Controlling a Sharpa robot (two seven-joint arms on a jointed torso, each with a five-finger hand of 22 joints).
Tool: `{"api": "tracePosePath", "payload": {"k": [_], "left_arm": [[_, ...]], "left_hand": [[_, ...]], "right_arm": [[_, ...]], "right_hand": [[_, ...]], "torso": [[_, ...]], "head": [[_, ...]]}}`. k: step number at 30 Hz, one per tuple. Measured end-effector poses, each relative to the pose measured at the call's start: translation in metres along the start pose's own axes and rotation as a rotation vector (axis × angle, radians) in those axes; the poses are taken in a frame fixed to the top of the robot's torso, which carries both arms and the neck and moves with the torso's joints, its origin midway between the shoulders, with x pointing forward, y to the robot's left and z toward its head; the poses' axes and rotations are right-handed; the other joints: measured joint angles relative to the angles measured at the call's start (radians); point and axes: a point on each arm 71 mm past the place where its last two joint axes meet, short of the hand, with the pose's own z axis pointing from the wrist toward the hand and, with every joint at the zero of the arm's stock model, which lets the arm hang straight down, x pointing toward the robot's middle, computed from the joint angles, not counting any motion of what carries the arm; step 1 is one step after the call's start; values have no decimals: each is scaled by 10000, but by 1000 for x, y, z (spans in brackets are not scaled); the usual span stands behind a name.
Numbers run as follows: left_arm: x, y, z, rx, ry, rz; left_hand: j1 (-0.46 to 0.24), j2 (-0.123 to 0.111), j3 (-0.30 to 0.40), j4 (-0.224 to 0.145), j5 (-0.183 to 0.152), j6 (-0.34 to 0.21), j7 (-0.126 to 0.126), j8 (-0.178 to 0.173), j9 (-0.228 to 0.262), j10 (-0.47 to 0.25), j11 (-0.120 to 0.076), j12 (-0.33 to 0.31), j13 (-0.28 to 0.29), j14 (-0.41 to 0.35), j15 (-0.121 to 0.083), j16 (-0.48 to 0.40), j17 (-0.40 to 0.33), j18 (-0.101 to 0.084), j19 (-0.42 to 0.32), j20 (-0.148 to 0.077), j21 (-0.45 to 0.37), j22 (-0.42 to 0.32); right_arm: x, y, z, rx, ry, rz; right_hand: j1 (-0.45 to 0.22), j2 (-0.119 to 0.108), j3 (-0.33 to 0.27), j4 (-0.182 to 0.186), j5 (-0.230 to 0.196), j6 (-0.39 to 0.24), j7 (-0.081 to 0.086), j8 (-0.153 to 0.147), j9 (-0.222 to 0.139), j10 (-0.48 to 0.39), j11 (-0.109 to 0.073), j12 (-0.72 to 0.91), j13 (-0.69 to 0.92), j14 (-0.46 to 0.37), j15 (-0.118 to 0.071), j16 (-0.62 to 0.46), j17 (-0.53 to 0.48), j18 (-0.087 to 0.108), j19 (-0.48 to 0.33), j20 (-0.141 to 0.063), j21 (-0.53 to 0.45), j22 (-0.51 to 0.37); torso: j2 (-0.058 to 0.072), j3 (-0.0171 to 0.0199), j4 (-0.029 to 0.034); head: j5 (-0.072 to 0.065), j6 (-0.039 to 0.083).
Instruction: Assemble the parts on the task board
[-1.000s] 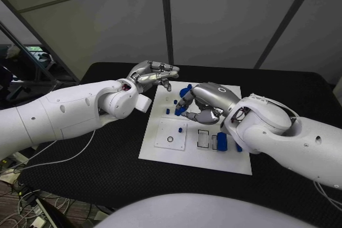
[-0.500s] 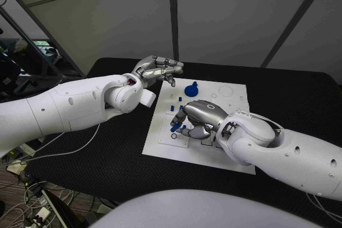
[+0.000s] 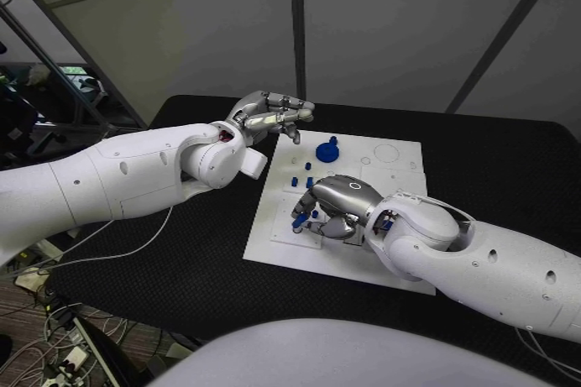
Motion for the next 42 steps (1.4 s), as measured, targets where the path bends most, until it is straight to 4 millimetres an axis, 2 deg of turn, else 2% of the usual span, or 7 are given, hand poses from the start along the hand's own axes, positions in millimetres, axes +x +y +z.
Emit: {"api": "tracePosePath", "payload": {"k": [21,42], "left_arm": [[2,-1,0,21,35,-11],[3,0,1,23,52,-19]], "left_hand": [[0,0,0,0,0,0,0,0,0,0,0,41,-2,0,0,0,-9,0,0,0,0,0],[0,0,0,0,0,0,0,0,1,0,0,39,5,0,0,0,-8,-1,0,0,0,1]], "right_arm": [[5,-1,4,209,444,-466],[9,0,5,177,741,-554]], "right_hand": [[-23,15,-14,-13,-1,-5,4,27,0,-1,0,-17,3,0,0,0,0,0,0,0,0,1],[-75,12,-28,-26,-36,16,-17,40,0,-1,0,-18,3,0,0,-1,13,2,-1,0,0,1]], "torso": [[2,-4,-10],[-1,1,-11]], "head": [[80,-24],[102,-24]]}}
